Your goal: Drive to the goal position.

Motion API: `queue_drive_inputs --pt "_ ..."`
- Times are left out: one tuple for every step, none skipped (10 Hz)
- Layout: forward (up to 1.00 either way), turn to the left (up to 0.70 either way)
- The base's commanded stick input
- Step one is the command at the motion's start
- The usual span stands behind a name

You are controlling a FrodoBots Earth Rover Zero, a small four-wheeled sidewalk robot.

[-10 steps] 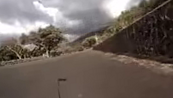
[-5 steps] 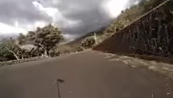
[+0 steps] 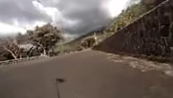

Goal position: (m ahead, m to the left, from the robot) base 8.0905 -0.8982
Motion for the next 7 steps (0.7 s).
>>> queue_drive_inputs --pt "1.00 0.00" --pt "1.00 0.00" --pt "1.00 0.00" --pt "1.00 0.00" --pt "1.00 0.04" --pt "1.00 0.13" --pt "1.00 0.23"
